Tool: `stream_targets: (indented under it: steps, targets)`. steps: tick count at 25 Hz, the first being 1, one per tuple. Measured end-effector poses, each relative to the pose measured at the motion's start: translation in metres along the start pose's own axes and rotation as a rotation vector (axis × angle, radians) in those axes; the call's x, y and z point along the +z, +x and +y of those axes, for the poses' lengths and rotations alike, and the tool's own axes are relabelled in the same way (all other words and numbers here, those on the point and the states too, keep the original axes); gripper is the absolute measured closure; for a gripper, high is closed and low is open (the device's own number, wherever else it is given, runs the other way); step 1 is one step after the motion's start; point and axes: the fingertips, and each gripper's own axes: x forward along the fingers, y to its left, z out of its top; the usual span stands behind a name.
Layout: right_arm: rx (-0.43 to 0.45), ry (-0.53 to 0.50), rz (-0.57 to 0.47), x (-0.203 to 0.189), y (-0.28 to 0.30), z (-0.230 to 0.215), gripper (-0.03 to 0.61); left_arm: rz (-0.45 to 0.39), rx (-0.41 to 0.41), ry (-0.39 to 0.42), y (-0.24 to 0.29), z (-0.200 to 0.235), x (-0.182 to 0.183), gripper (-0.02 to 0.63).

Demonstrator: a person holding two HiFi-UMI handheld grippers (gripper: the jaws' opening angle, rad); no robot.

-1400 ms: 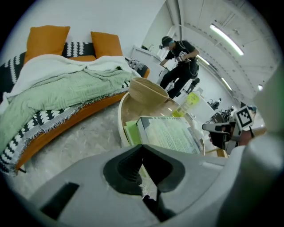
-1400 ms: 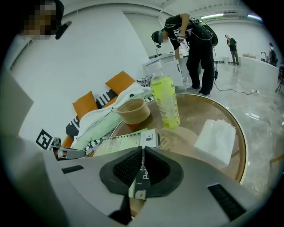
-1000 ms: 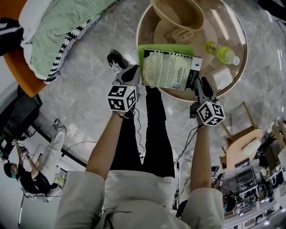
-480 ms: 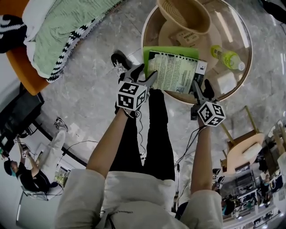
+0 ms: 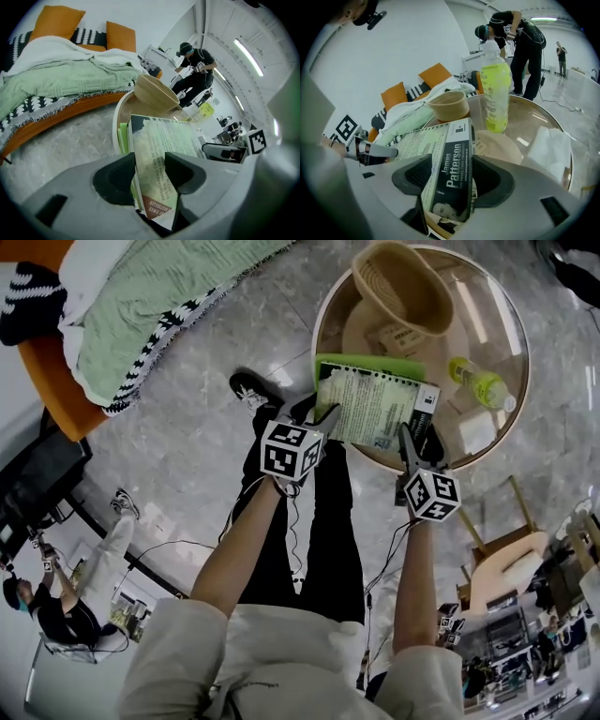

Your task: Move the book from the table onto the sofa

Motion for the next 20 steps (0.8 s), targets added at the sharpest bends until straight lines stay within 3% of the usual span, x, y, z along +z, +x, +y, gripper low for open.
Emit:
stream_targets:
  steps: [12,20]
  targets:
    - [0.052,-0.130,-0.031,0.063,0.055,0.115,0.316,-0.124,0.046,-0.086,-0.066,0.099,0.054,0.405]
    - [0.117,-0.212,0.028,0.085,0.117,0.229,0.316,-0.200,0.106,-0.186,-0.130,0.205,0.077,0.405]
